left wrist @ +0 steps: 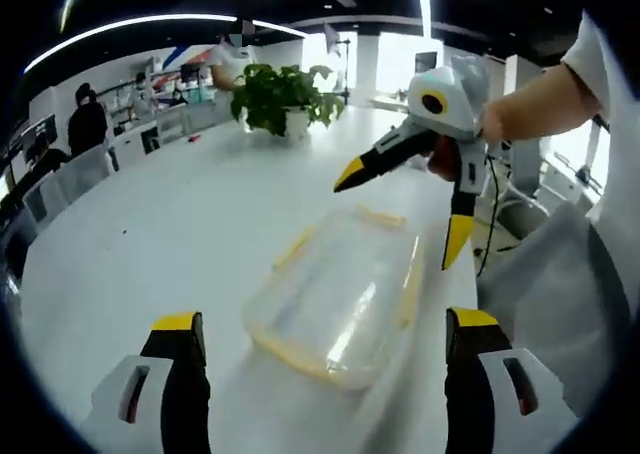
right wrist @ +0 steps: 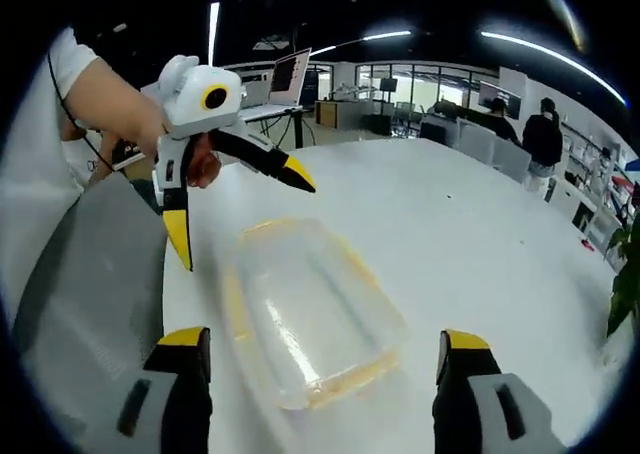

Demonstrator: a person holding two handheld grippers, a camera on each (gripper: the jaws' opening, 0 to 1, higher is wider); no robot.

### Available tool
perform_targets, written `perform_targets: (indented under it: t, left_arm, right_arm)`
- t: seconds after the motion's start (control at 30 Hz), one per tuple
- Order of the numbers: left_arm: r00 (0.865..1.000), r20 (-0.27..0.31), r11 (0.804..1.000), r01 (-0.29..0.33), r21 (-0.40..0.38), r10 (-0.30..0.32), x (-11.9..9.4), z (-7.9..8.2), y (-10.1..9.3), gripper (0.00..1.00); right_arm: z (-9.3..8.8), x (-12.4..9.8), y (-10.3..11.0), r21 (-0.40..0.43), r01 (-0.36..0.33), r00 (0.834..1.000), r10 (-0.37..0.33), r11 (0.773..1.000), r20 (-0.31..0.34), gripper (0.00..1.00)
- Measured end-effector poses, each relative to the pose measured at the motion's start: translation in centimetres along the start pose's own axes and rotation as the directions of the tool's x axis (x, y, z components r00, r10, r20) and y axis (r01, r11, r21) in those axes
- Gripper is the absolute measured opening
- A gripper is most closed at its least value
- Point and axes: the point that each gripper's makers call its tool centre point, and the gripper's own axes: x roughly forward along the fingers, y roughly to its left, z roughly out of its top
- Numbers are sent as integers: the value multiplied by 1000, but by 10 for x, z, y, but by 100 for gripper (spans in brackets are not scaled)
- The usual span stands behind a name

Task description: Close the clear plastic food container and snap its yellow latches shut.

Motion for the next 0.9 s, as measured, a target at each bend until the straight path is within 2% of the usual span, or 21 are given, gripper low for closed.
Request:
perform_targets:
  t: [0.1,0.3,0.5,0.6,0.9]
  left_arm:
    - [1000,-2,1000,-4,15,4,1,-5,1,95]
    - [1000,7,999,-15,34,15,1,-7,4,85]
    - [999,-8,998,-32,63,33,4,-11,5,80]
    - [999,-16,996,-39,76,40,6,-13,6,76]
    - [999,-29,998,-10,58,12,14,-15,3,76]
  right_arm:
    - [-5,0,-4,-26,14,1000,-14,1000,-14,89]
    - [-6,0,-3,-22,5,1000,-5,1000,-10,84]
    - [-8,2,-3,-69,9,1000,-9,998,-6,78]
    - [-10,3,-2,-49,-3,1000,2,999,-11,77]
    - [-12,5,-2,-56,-10,1000,9,998,-16,71]
